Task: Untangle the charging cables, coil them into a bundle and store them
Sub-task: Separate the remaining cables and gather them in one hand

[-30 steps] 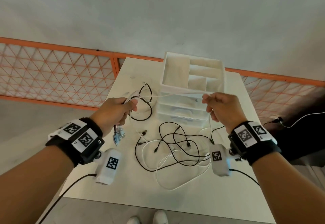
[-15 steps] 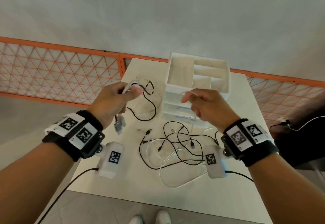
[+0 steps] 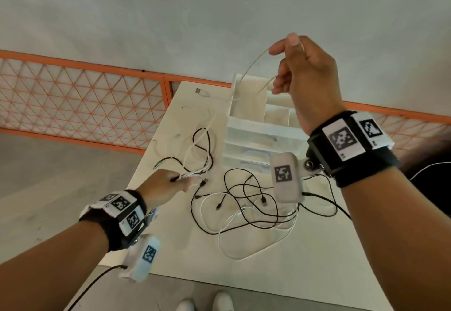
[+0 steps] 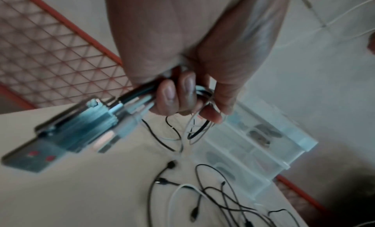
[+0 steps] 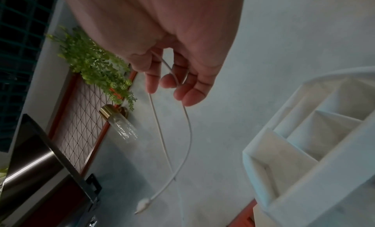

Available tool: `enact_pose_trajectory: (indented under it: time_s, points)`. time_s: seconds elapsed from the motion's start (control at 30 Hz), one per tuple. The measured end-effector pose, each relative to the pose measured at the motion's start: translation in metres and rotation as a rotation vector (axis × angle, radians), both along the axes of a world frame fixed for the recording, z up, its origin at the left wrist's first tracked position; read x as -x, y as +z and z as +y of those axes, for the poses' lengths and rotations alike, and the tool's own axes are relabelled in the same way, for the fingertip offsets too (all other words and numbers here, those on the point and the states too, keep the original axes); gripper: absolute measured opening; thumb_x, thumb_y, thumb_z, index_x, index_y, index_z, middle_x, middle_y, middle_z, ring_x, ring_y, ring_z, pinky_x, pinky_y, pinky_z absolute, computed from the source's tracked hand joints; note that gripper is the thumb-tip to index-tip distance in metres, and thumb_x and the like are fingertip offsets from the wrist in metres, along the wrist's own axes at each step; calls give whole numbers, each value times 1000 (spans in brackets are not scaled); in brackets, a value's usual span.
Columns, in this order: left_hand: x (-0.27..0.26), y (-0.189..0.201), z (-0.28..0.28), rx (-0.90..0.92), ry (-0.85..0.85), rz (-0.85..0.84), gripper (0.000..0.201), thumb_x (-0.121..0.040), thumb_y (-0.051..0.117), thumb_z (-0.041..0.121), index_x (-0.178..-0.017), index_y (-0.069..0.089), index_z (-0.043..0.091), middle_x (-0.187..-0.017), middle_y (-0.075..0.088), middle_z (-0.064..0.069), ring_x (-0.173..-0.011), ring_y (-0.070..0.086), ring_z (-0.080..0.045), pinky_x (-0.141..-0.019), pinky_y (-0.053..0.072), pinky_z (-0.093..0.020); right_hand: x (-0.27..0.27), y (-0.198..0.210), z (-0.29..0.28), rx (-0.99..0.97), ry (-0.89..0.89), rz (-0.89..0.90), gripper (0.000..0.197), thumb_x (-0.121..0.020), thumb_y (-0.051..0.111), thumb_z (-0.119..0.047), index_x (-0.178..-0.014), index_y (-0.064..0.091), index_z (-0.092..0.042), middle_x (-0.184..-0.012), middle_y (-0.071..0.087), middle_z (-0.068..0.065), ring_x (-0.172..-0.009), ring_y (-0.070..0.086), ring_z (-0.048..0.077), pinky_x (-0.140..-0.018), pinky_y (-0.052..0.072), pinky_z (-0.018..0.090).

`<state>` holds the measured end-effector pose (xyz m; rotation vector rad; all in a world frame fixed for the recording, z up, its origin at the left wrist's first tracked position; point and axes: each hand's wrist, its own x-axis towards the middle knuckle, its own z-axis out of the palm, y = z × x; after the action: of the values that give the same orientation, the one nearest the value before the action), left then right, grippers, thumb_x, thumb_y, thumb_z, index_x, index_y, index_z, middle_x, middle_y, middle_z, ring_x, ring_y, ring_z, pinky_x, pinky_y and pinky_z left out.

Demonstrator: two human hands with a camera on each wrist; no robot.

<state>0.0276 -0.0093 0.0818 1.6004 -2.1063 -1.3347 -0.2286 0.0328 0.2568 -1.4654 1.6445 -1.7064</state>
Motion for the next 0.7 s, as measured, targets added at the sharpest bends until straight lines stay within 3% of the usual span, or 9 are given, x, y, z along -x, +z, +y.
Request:
enact_pose_trajectory:
  time_s: [0.13,0.2,0.27,0.33,0.43,0.53,0.63,0.7]
  points:
    - [-24,-2,-3,-18,109,-31,53,-93,52,55,-70,60,8,-40,36,10,-41,31,-11,-49,27,-27,-9,-19,-21,-21,-54,90,32,-102,41,-45,-99,69,-29,-78,61,-10,-76,63,13,-83,60,45]
    - [-30,11,-9,-16,193,5,56,-93,49,58,-71,56,7,-48,43,7,-45,34,-14,-51,30,-25,-15,-39,-31,-224,38,201,41,-95,46,-54,-126,61,-31,-109,67,-11,-97,65,14,-99,53,53]
    - [-34,34,-15,62,182,-34,53,-94,48,56,-68,49,11,-56,49,1,-48,35,-14,-51,32,-25,-21,-60,-31,-524,109,448,68,-94,56,-52,-153,32,-28,-150,46,-4,-126,56,20,-114,39,49]
    - [-36,60,-20,167,96,-111,51,-94,50,55,-67,49,11,-61,48,-3,-52,39,-17,-54,32,-28,-28,-73,-23,-602,112,551,81,-94,63,-38,-159,16,-28,-163,25,-3,-134,50,24,-115,37,42]
    - [-32,89,-18,206,-58,-112,49,-91,57,53,-71,53,8,-60,46,-2,-54,39,-17,-55,30,-30,-52,-80,-15,-428,221,550,79,-90,65,-21,-155,24,-39,-150,32,-1,-109,62,24,-103,50,41]
    - [-16,100,-10,110,-152,47,42,-92,61,46,-70,52,12,-53,42,7,-47,34,-11,-48,30,-25,-78,-91,-19,-368,422,591,70,-88,61,-7,-148,43,-38,-126,46,1,-81,53,7,-88,48,26]
    - [-7,96,-4,29,-147,172,32,-93,63,40,-75,59,14,-54,45,7,-45,33,-7,-45,28,-20,-84,-100,-23,-374,434,598,32,-87,68,-8,-117,73,-20,-102,65,7,-83,54,11,-74,38,16]
    - [-7,88,-3,31,-173,154,32,-93,62,42,-75,59,15,-54,49,8,-45,35,-6,-45,30,-19,-76,-99,-25,-456,376,575,18,-82,78,-21,-100,77,-19,-94,72,0,-80,59,9,-68,39,13]
